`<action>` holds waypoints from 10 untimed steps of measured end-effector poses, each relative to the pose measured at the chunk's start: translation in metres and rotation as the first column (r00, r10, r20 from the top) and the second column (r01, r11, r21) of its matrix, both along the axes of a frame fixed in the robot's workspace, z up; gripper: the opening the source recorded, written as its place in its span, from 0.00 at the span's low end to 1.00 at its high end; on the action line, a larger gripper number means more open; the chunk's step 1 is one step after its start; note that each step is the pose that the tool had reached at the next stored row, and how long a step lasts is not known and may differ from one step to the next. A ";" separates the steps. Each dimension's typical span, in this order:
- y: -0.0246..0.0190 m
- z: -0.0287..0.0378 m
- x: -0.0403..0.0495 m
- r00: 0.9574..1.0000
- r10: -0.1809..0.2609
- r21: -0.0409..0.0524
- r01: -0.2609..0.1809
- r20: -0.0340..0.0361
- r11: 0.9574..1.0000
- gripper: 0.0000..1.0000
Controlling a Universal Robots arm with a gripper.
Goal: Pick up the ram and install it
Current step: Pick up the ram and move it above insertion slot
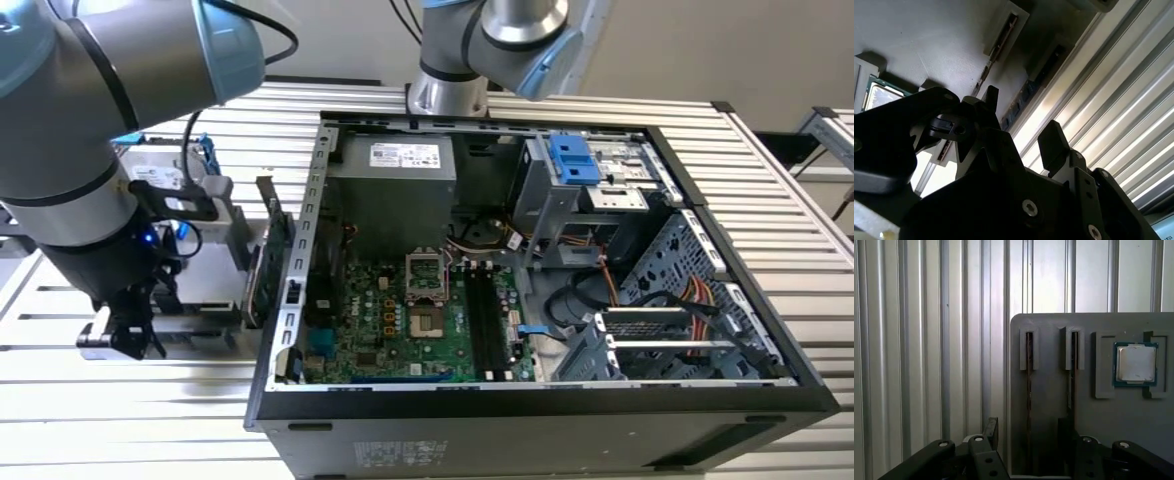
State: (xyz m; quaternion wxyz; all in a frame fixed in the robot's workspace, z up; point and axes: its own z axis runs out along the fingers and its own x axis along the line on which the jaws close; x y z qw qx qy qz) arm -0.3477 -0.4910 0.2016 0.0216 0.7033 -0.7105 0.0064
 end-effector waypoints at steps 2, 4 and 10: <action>-0.0007 -0.0014 0.0000 1.000 0.000 0.001 0.000 0.000 1.000 1.00; -0.0018 -0.0023 0.0000 1.000 0.000 0.002 0.000 0.000 1.000 1.00; -0.0051 -0.0050 0.0000 1.000 0.000 0.013 0.000 0.000 1.000 1.00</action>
